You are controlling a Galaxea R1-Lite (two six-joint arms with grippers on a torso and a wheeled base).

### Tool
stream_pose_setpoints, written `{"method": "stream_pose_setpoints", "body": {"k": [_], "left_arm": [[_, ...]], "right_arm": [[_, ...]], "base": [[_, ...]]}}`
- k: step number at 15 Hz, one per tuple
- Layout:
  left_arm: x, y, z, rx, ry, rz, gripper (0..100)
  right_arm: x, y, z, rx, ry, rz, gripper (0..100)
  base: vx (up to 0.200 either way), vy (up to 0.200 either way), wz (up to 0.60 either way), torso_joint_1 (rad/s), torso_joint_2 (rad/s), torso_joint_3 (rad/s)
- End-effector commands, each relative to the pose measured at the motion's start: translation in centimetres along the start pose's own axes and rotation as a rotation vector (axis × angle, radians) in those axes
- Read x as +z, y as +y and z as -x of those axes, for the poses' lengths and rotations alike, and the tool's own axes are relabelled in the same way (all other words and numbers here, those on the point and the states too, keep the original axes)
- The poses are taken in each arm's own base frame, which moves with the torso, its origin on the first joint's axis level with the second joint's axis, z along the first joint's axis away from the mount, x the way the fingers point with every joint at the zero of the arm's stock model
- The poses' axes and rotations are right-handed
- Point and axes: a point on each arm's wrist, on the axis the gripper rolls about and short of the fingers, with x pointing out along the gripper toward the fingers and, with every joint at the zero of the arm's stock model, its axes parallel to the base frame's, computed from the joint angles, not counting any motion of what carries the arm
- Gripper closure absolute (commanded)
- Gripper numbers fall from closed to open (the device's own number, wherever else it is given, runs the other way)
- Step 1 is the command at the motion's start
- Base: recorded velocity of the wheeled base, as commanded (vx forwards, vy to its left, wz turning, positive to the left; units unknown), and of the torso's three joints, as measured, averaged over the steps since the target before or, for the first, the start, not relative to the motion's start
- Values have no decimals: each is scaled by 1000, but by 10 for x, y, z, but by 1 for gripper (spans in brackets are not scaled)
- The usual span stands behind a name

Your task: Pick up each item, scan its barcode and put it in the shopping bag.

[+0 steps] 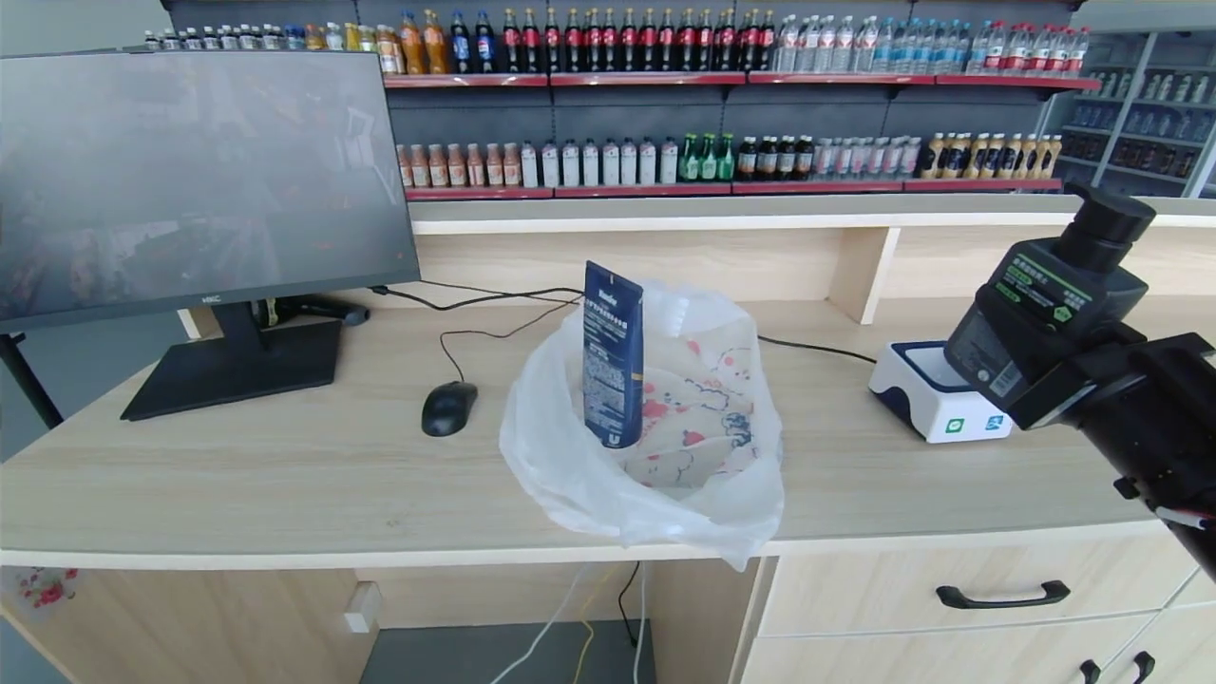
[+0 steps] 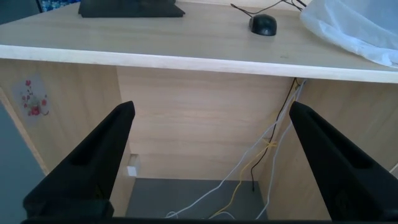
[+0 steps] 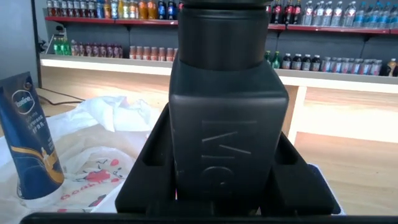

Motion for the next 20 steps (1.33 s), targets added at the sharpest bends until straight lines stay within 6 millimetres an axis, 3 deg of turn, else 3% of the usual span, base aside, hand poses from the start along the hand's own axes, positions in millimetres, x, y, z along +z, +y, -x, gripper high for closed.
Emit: {"method": "stream_pose_setpoints", "body": {"k": [1,5,11,13,20], "left_arm": [[0,0,0,1,0,1,0],[0,0,0,1,-1,1,0],[0,0,0,1,-1,-1,0],[0,0,0,1,-1,-1,0],[0,0,0,1,-1,-1,0]], "right_arm": [[-3,0,-2,0,6,1,100],[-5,2,-3,5,14,2,100],[-10,7,-7,26,31,14,100],[-11,42,-20,158,17,-69,100],[-51,99,-63,288,79,-185,100]], "base": [[0,0,0,0,0,0],[150,0,0,-2,-1,2],[0,0,0,0,0,0],[0,0,0,0,0,0],[0,0,0,0,0,0]]}}
